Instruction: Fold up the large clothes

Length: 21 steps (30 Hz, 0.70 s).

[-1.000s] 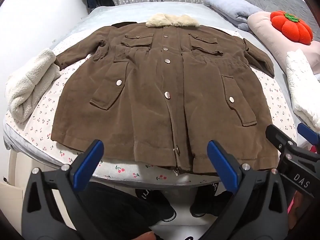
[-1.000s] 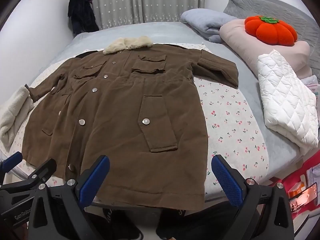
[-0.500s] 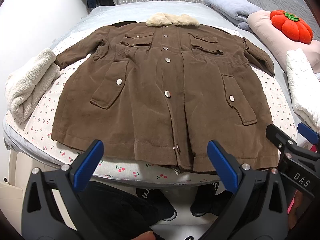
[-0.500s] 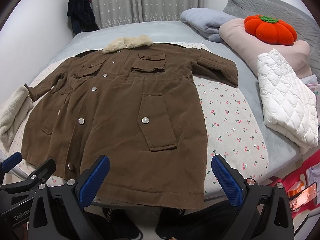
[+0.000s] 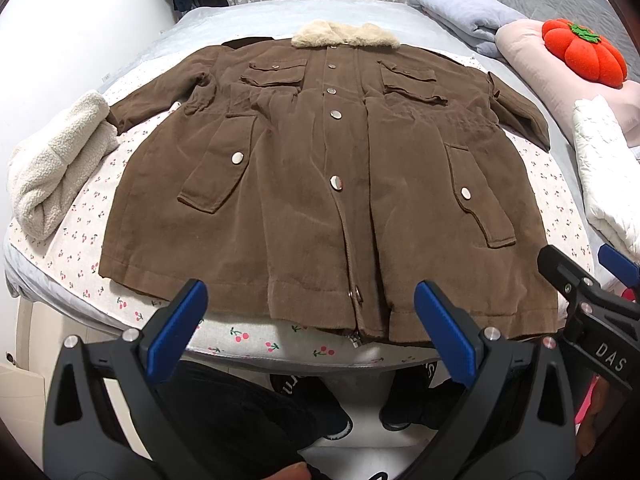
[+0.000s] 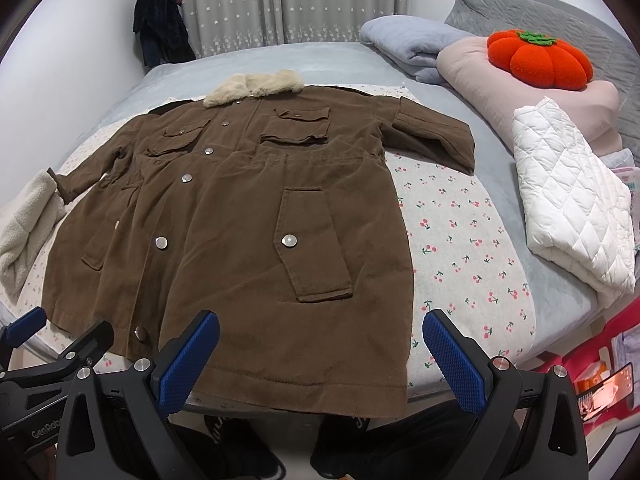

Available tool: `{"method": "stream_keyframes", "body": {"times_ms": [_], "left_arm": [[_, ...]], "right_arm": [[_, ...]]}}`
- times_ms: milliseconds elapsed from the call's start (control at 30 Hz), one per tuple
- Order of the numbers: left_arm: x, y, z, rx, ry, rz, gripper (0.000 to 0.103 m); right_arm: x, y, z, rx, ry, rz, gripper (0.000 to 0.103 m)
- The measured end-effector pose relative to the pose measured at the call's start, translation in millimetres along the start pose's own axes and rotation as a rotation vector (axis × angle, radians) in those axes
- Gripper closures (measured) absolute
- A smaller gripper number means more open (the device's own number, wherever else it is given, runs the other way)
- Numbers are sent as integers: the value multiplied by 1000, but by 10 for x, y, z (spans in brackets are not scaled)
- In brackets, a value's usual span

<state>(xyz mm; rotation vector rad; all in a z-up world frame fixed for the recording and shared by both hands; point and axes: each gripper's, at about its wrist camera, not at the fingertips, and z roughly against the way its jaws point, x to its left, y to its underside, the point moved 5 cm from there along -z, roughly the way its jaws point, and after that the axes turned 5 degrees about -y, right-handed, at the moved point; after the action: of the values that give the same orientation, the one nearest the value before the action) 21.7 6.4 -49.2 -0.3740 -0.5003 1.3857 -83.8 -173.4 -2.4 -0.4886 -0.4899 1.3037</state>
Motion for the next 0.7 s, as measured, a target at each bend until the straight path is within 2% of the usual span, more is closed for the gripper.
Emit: {"method": "stream_keyframes", "body": {"times_ms": [700], "left_arm": [[-1, 1, 0, 1, 0, 0, 0]], "right_arm": [[-13, 1, -11, 4, 0, -2, 0]]}}
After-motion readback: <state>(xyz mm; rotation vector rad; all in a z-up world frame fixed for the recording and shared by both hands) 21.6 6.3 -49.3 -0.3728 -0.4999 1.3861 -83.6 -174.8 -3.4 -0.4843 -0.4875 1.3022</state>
